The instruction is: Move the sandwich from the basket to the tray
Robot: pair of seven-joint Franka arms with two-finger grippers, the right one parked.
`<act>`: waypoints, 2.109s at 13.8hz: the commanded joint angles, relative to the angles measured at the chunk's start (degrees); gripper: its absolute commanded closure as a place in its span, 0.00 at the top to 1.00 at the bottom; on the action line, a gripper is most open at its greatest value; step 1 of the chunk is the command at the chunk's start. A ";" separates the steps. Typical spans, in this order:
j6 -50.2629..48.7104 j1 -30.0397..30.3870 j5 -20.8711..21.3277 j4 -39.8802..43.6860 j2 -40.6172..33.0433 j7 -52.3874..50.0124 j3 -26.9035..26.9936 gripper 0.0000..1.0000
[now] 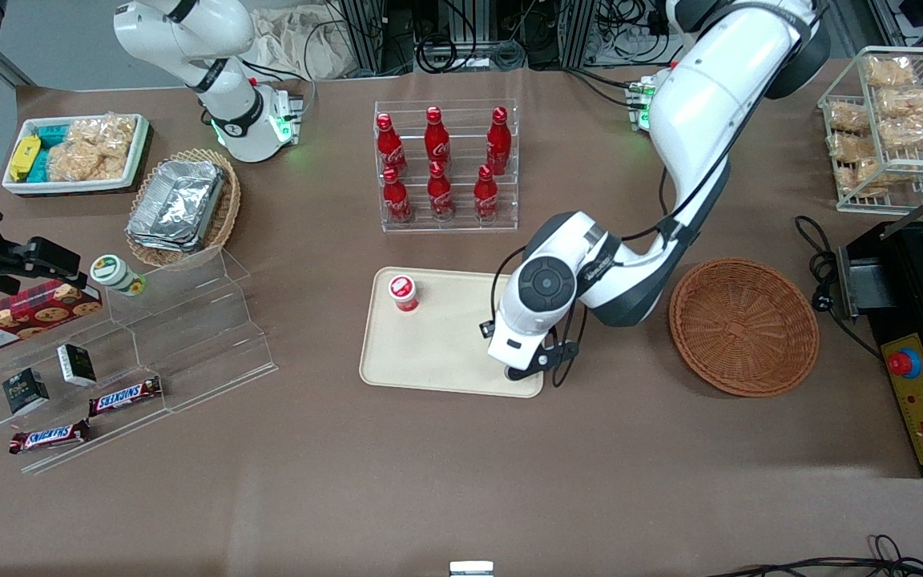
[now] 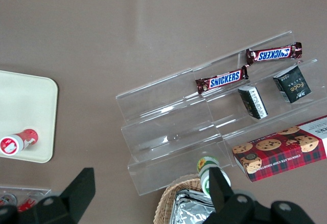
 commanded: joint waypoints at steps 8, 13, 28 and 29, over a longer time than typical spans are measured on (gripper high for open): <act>0.33 0.89 2.07 1.89 -0.52 -3.62 0.02 1.00; -11.09 5.89 2.16 0.84 -14.14 -6.36 -0.07 1.00; -21.73 14.52 -10.50 -16.65 -47.65 38.87 19.25 1.00; -22.87 14.52 -10.50 -16.83 -48.35 41.77 20.66 1.00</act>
